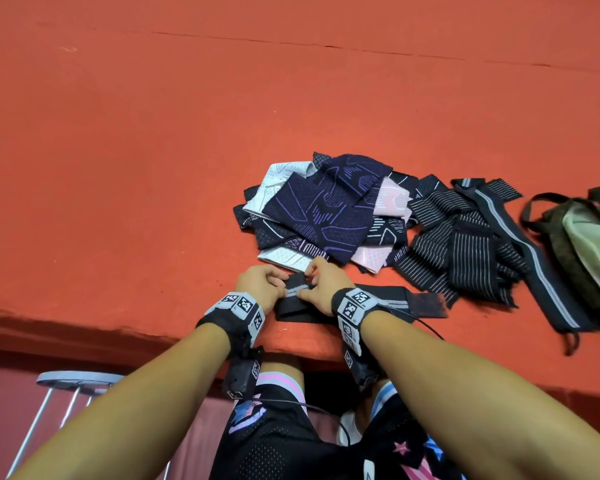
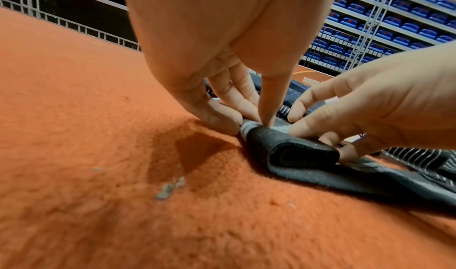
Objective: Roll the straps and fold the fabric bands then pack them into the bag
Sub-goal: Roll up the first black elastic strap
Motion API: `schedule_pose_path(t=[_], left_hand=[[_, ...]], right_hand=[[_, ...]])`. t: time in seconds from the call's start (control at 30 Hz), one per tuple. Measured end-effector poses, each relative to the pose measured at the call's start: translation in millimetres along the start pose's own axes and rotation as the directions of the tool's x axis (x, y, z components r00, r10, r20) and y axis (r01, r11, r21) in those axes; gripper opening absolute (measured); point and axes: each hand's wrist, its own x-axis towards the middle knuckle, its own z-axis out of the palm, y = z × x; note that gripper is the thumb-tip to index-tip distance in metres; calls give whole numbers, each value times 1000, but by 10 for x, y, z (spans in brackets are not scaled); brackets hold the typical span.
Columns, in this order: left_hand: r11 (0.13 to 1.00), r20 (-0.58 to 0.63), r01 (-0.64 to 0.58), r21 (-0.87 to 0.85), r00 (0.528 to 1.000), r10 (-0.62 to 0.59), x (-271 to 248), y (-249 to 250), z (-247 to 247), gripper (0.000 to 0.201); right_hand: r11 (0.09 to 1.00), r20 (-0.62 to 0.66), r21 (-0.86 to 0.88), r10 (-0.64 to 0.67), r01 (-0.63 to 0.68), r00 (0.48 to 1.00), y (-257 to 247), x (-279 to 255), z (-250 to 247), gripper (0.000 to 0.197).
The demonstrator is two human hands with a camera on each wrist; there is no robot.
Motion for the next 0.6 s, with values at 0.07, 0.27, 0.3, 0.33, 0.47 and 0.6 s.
schedule_pose_path(t=[0.07, 0.27, 0.3, 0.33, 0.47, 0.6], left_hand=[[999, -33, 18, 47, 999, -17, 2, 18, 1, 27], [983, -95, 168, 72, 982, -161, -24, -49, 43, 38], [982, -95, 171, 80, 982, -163, -26, -57, 39, 34], [981, -92, 172, 91, 982, -163, -32, -57, 22, 29], [982, -23, 190, 23, 982, -189, -23, -54, -40, 19], [986, -16, 165, 10, 986, -165, -40, -46, -25, 15]], right_hand=[[1000, 4, -19, -15, 15, 1000, 26, -4, 8, 31], [1000, -5, -2, -7, 7, 1000, 42, -31, -10, 24], [1000, -13, -13, -9, 9, 1000, 30, -41, -3, 26], [1000, -17, -17, -10, 10, 1000, 29, -49, 17, 29], [999, 17, 31, 16, -16, 1000, 37, -96, 96, 33], [999, 22, 33, 11, -12, 1000, 45, -104, 105, 29]])
